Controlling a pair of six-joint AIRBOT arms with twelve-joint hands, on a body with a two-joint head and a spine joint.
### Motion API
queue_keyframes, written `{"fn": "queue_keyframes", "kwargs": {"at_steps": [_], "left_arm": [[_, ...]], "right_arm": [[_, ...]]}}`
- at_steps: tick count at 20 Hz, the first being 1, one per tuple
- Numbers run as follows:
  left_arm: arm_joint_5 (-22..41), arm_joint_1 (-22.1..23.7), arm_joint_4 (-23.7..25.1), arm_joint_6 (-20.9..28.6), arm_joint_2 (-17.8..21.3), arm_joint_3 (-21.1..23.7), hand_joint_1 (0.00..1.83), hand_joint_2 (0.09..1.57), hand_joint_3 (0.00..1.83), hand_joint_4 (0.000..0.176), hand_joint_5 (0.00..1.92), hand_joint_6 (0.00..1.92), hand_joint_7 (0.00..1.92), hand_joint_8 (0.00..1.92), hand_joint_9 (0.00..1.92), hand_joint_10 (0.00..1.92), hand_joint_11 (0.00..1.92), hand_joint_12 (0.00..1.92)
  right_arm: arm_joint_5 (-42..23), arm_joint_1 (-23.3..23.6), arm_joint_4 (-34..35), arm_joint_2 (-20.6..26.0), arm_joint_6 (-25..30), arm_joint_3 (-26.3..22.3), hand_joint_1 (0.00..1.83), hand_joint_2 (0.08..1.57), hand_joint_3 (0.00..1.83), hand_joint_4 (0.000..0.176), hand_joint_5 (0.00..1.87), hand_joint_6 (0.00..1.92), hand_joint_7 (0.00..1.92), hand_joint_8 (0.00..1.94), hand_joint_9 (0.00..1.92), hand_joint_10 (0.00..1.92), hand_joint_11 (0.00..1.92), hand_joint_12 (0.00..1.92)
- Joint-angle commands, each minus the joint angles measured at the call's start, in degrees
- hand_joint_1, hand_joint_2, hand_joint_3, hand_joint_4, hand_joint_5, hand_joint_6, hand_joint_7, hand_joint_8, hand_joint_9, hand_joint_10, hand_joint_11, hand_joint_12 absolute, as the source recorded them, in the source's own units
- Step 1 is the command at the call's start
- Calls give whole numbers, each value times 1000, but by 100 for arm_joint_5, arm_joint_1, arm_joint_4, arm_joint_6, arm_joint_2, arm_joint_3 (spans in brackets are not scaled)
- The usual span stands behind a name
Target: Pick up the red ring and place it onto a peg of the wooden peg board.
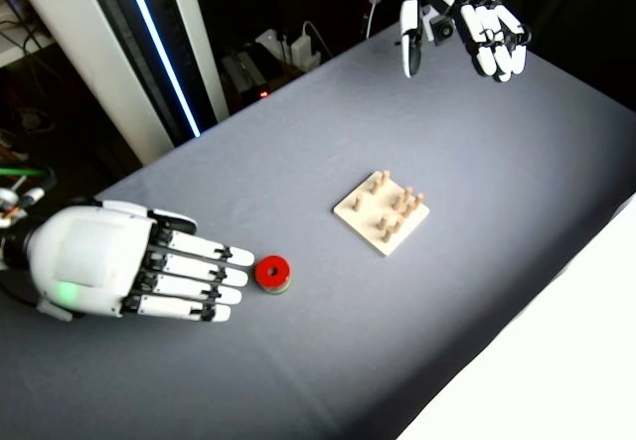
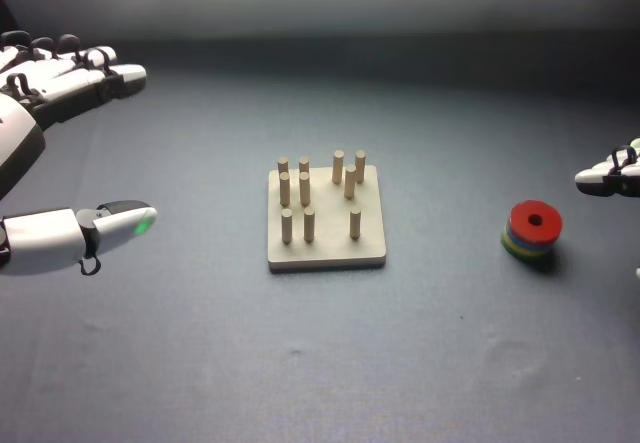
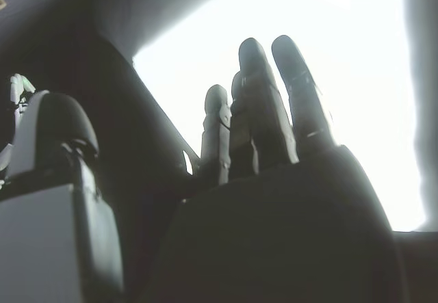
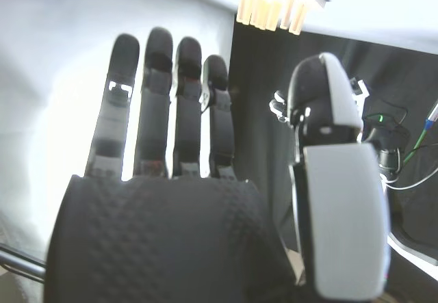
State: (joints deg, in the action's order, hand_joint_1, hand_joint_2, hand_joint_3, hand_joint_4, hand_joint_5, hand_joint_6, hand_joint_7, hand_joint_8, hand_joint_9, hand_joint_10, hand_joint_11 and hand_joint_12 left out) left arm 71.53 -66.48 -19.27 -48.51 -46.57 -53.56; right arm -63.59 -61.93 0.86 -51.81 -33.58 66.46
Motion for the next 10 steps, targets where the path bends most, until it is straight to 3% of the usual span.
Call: {"fn": "queue_keyframes", "kwargs": {"at_steps": [1,3,4,6,7,9,10], "left_arm": [[693,67,16,27,-2,-15,625,1010,10,29,403,12,300,12,259,31,0,785],[688,67,16,28,-3,-15,651,1018,3,20,404,2,287,1,251,10,0,785],[679,68,16,28,-3,-18,637,1019,2,37,389,0,275,0,242,4,0,768],[658,70,16,28,-8,-23,621,1017,0,47,385,1,296,4,254,5,0,829],[656,70,16,28,-10,-23,623,1015,0,43,392,2,305,4,266,6,0,863],[660,67,13,30,-14,-23,603,1022,2,31,392,0,316,5,277,7,0,823],[654,67,15,33,-14,-23,591,1027,3,38,384,1,307,2,266,2,0,773]], "right_arm": [[-618,68,142,4,36,20,840,1182,15,9,454,2,468,2,422,6,115,672],[-612,68,142,4,37,20,860,1183,7,3,464,4,482,6,436,9,121,680],[-611,83,141,2,37,23,859,1182,6,13,460,2,476,3,437,8,129,683],[-502,293,28,-59,37,104,943,1178,0,1,468,7,486,6,455,9,128,726],[-283,562,-169,-127,37,182,1058,1145,0,0,492,1,511,1,480,4,97,796],[136,976,-527,-272,81,338,1104,1110,0,23,497,0,504,0,461,0,52,798],[386,1203,-783,-363,190,455,1021,1102,0,66,474,0,462,0,411,0,29,792]]}}
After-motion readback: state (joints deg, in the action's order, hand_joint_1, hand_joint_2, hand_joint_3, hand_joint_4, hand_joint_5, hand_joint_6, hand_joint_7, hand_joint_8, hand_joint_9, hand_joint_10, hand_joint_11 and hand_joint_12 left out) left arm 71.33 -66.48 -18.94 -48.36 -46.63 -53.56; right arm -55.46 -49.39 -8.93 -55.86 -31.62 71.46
